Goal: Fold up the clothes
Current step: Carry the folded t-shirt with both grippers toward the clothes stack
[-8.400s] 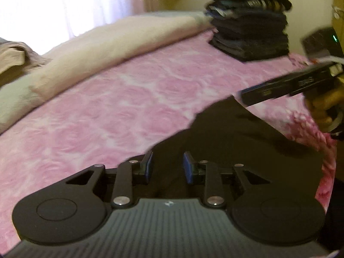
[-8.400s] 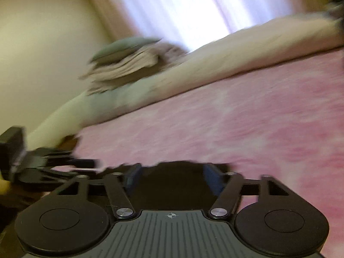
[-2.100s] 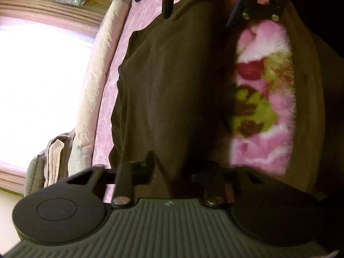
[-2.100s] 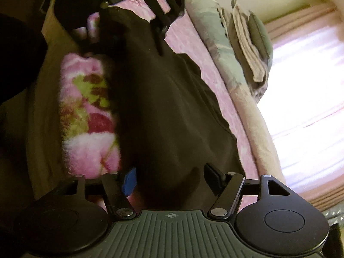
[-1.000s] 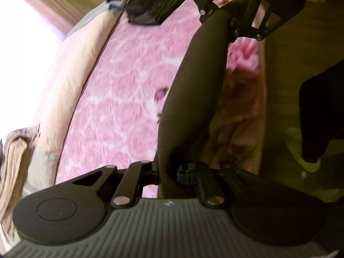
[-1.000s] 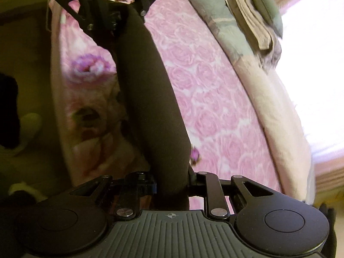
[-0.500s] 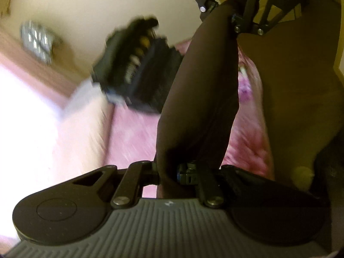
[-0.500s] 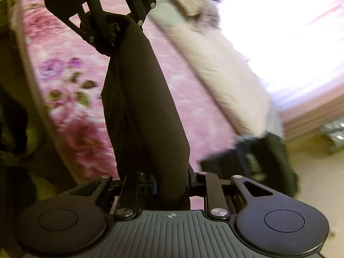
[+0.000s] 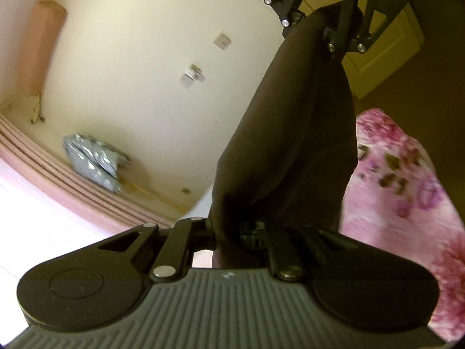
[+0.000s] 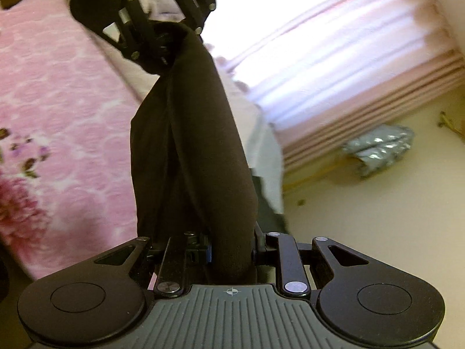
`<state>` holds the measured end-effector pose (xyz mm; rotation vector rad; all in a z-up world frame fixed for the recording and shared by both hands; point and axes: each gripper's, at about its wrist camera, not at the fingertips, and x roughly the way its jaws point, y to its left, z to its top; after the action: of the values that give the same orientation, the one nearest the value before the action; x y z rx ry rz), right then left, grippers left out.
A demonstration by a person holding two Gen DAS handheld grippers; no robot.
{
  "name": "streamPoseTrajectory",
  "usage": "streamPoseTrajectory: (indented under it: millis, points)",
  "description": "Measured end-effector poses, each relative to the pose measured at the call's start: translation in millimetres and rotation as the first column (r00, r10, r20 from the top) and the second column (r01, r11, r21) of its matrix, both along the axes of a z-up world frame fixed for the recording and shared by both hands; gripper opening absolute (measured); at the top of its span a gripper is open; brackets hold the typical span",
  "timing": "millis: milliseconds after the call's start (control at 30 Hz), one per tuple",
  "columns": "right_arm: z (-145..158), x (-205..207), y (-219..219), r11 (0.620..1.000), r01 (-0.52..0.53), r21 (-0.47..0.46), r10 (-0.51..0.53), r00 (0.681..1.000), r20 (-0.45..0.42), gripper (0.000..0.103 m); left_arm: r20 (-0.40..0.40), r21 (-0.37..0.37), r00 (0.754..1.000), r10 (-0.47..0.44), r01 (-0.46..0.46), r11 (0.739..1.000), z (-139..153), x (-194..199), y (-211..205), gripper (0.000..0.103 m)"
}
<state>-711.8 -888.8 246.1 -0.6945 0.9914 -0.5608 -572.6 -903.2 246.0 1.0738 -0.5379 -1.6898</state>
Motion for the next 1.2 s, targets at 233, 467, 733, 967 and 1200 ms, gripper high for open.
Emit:
streamPoseTrajectory:
  millis: [233,467,733,967,1200]
  points:
    - [50,-2,-102,0.999,-0.005,-0.039,0.007,0.999,0.038,0.021,0.010,-0.067,0.999,0.039,-0.038,0.997,35,-2,-96,0.011]
    - [71,0,-249,0.988,-0.090,-0.123,0.098,0.993,0.068,0.021,0.022,-0.150,0.984,0.179,-0.174,0.973,58,-7,-221,0.011]
    - [-43,-2,-344,0.957,-0.216,-0.194,0.230,0.972,0.052,0.022,0.034,0.018,0.960,0.279,-0.280,0.960,-88,-17,-298,0.011]
    - [-183,-27,-341,0.963,-0.269,0.003,0.269,0.961,-0.064,0.022,0.121,0.172,0.955,0.272,-0.290,0.942,-221,-40,-287,0.010]
    - [-174,-36,-337,0.970,-0.242,-0.016,0.240,0.967,-0.082,0.024,0.074,0.212,0.949,0.307,-0.315,0.925,-214,-34,-292,0.015]
